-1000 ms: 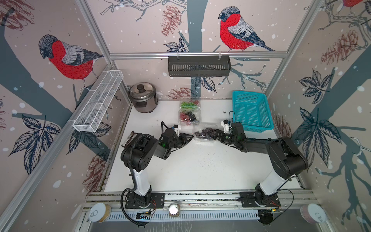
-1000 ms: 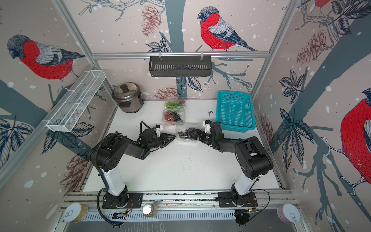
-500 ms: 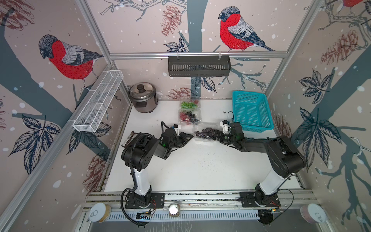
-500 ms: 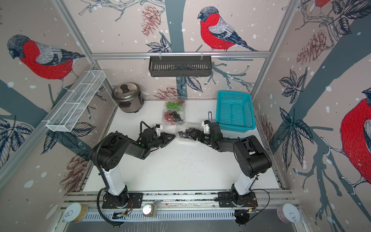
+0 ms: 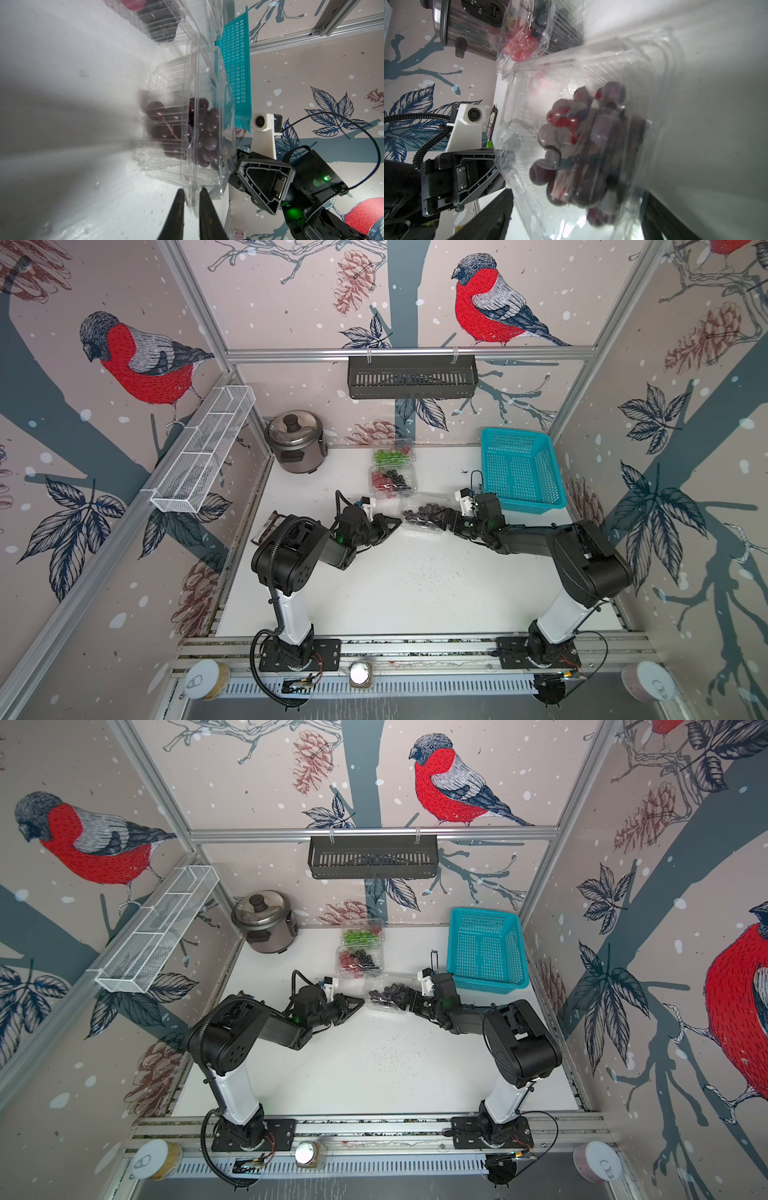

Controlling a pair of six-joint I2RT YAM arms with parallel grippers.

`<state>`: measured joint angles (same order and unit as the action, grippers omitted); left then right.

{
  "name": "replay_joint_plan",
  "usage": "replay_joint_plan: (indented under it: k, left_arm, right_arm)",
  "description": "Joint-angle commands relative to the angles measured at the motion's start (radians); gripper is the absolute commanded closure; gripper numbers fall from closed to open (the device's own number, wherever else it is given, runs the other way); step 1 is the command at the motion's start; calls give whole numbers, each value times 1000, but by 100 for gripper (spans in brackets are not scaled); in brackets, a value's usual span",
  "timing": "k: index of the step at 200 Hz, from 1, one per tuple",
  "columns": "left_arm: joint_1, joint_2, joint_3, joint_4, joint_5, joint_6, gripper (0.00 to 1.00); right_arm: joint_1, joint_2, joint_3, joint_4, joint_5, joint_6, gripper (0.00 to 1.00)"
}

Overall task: Pack grapes into containers
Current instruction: Close the packing box at the center of the board.

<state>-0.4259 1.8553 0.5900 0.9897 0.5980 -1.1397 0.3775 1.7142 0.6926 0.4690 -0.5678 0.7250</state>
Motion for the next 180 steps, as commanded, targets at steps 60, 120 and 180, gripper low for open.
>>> replay_joint_plan:
  k: [60,120,180]
  left_arm:
    - [-4,-10,10,5,-6,30,83]
    - [-16,-13,8,4,-13,37,91]
    - [-34,-16,5,10,-17,35,94]
  right_arm:
    - [-20,-18,-4,-5,-12,-24,8]
    - [-20,-15,-5,0,-15,-21,9]
    - [-22,-16,-5,0,-17,-21,9]
